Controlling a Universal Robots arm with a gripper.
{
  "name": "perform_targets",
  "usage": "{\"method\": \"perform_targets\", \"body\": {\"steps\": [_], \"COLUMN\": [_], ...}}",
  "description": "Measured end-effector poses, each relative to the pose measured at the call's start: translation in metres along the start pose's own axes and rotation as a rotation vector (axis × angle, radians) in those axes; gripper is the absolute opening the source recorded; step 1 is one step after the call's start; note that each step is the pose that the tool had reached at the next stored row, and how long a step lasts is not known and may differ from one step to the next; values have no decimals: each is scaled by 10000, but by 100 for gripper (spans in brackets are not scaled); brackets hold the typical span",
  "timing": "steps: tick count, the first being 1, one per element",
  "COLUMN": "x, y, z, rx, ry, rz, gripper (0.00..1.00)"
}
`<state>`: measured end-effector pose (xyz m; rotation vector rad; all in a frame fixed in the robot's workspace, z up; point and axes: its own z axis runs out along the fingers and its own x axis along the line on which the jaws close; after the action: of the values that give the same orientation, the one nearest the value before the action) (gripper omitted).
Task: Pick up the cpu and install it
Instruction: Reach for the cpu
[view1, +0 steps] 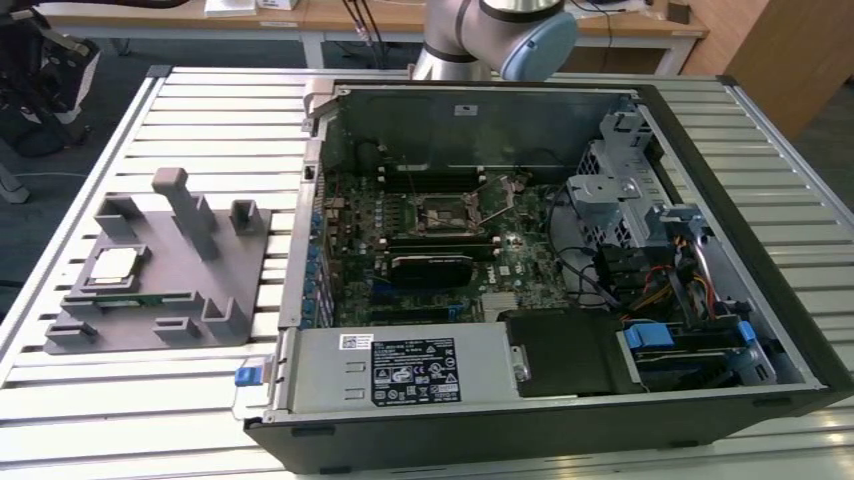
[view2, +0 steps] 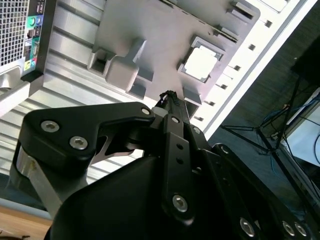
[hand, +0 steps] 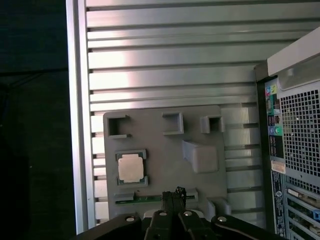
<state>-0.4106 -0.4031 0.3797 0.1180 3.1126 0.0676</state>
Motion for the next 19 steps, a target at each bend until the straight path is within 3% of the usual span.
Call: {"method": "perform_targets", "body": {"steps": [13, 19], "x": [331, 436], "y": [-26, -34], "z": [1, 0], "rx": [-1, 0], "ry": [-1, 0], "rz": [1, 0], "gripper": [11, 11]}}
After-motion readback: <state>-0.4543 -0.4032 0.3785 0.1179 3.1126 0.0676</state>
